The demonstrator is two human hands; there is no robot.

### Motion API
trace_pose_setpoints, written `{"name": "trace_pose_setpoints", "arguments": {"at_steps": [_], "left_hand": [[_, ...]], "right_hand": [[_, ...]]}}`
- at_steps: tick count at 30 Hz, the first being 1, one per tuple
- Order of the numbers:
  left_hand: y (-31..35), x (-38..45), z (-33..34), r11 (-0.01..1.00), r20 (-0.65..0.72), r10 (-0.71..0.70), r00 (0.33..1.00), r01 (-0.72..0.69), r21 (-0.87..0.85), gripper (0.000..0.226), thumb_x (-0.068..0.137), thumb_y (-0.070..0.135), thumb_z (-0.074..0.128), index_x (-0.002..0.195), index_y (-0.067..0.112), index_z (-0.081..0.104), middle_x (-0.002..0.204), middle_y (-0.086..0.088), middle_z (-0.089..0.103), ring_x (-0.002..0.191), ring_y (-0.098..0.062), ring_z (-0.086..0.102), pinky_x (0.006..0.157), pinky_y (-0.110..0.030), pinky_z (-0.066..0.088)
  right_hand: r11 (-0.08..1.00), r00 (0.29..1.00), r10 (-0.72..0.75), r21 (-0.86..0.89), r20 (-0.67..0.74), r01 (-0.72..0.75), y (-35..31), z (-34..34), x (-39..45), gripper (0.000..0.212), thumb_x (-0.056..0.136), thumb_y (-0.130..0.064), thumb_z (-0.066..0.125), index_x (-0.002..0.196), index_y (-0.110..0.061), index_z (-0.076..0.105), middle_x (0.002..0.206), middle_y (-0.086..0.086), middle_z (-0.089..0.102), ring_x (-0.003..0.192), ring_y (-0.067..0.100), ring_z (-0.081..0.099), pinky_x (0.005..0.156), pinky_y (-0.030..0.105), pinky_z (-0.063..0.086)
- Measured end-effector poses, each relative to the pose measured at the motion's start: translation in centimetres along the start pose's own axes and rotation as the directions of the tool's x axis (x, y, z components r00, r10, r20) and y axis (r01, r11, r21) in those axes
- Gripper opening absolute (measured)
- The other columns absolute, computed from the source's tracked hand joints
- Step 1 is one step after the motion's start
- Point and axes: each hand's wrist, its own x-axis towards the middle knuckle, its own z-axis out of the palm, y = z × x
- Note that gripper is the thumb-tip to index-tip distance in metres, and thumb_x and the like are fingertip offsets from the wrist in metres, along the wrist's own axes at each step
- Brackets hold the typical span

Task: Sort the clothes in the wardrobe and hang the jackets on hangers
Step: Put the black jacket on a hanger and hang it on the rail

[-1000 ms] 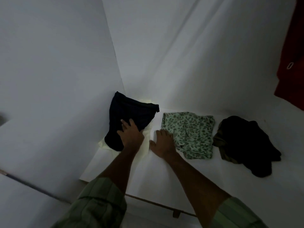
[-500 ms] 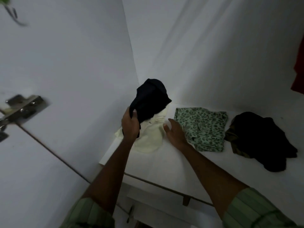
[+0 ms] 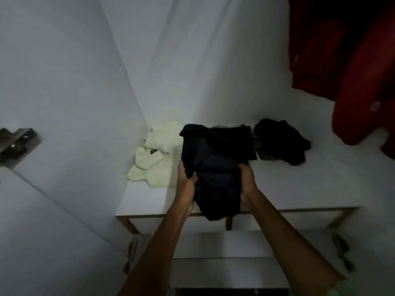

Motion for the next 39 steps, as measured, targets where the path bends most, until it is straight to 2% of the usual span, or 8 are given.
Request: {"name": "trace_pose_setpoints", "arguments": {"at_steps": [3, 7, 14, 21, 24, 29, 32, 39], "left_hand": [[-4.6, -2.5, 1.6, 0.95, 0.173, 0.1, 0.98, -0.145, 0.277, 0.065, 0.105, 0.018, 0.05, 0.156, 0.048, 0.022, 0.16, 0.005, 0.04, 0.143, -0.019, 0.045, 0.116, -0.046, 0.041], [-8.6, -3.0, 4.2, 0.793, 0.365, 0.158, 0.917, -0.339, 0.507, 0.076, 0.103, 0.022, 0.045, 0.163, 0.016, -0.001, 0.169, 0.0, 0.011, 0.155, -0.023, 0.023, 0.125, -0.038, 0.025], [-7.0, -3.7, 8.6, 0.516, 0.472, 0.146, 0.869, -0.474, 0.713, 0.054, 0.108, 0.028, 0.04, 0.161, 0.02, 0.028, 0.169, -0.009, 0.017, 0.156, -0.028, 0.016, 0.124, -0.05, 0.023], [-5.9, -3.2, 11.2, 0.308, 0.467, -0.135, 0.874, -0.411, 0.858, 0.112, 0.083, 0.083, 0.05, 0.164, 0.025, -0.002, 0.171, -0.002, -0.01, 0.158, -0.024, -0.005, 0.126, -0.053, 0.008], [-6.0, -2.8, 11.8, 0.426, 0.445, -0.155, 0.882, -0.347, 0.836, 0.133, 0.067, 0.086, 0.065, 0.162, 0.031, -0.009, 0.172, 0.0, -0.004, 0.158, -0.025, -0.004, 0.125, -0.058, 0.01], [-4.4, -3.0, 9.9, 0.916, 0.441, -0.018, 0.897, -0.162, 0.367, 0.098, 0.079, 0.043, 0.087, 0.156, 0.035, 0.027, 0.151, 0.013, 0.048, 0.138, -0.002, 0.048, 0.113, -0.029, 0.044], [-3.4, -3.6, 8.7, 0.964, 0.276, 0.083, 0.958, -0.148, 0.221, 0.048, 0.089, 0.015, 0.078, 0.129, 0.029, 0.057, 0.124, 0.008, 0.068, 0.117, -0.003, 0.065, 0.093, -0.02, 0.054], [-3.5, -3.3, 2.2, 0.957, -0.268, 0.177, 0.947, -0.102, 0.27, 0.03, 0.083, 0.011, 0.077, 0.113, 0.011, 0.07, 0.104, -0.005, 0.074, 0.099, -0.022, 0.071, 0.083, -0.033, 0.058]], "right_hand": [[0.974, 0.974, -0.122, -0.213, -0.188, 0.081, -0.2, -5.2, -2.5, 0.029, 0.105, -0.026, 0.051, 0.122, -0.005, 0.064, 0.112, 0.014, 0.07, 0.105, 0.033, 0.064, 0.081, 0.033, 0.058], [0.757, 0.923, -0.284, -0.652, -0.26, 0.049, -2.0, -9.4, -3.0, 0.03, 0.1, -0.039, 0.052, 0.12, -0.023, 0.068, 0.109, 0.004, 0.072, 0.099, 0.029, 0.067, 0.08, 0.035, 0.056], [0.439, 0.853, -0.425, -0.893, -0.301, -0.097, -4.5, -11.6, -3.0, 0.06, 0.095, -0.042, 0.054, 0.149, -0.019, 0.043, 0.14, 0.011, 0.056, 0.124, 0.033, 0.056, 0.105, 0.046, 0.047], [0.099, 0.843, -0.522, -0.973, 0.126, 0.207, -3.3, -11.9, -2.6, 0.051, 0.093, -0.035, 0.035, 0.133, -0.018, 0.063, 0.132, 0.008, 0.063, 0.124, 0.032, 0.055, 0.104, 0.051, 0.046], [0.077, 0.891, -0.416, -0.97, 0.18, 0.232, -3.4, -10.9, -2.9, 0.047, 0.101, -0.027, 0.04, 0.146, -0.026, 0.052, 0.144, 0.002, 0.058, 0.137, 0.024, 0.048, 0.12, 0.053, 0.026], [0.535, 0.968, -0.094, -0.808, 0.235, 0.248, -4.9, -6.0, -4.4, 0.041, 0.105, -0.04, 0.047, 0.145, -0.034, 0.056, 0.152, -0.005, 0.05, 0.138, 0.012, 0.046, 0.118, 0.027, 0.031], [0.72, 0.932, 0.117, -0.676, 0.344, 0.159, -4.1, -2.8, -4.8, 0.04, 0.099, -0.058, 0.047, 0.125, -0.04, 0.071, 0.142, -0.01, 0.059, 0.13, 0.006, 0.054, 0.113, 0.025, 0.038], [0.723, 0.832, 0.207, -0.653, 0.514, 0.224, -1.1, -0.4, -4.8, 0.044, 0.104, -0.048, 0.049, 0.105, -0.018, 0.081, 0.119, -0.003, 0.075, 0.12, 0.011, 0.065, 0.113, 0.031, 0.04]]}}
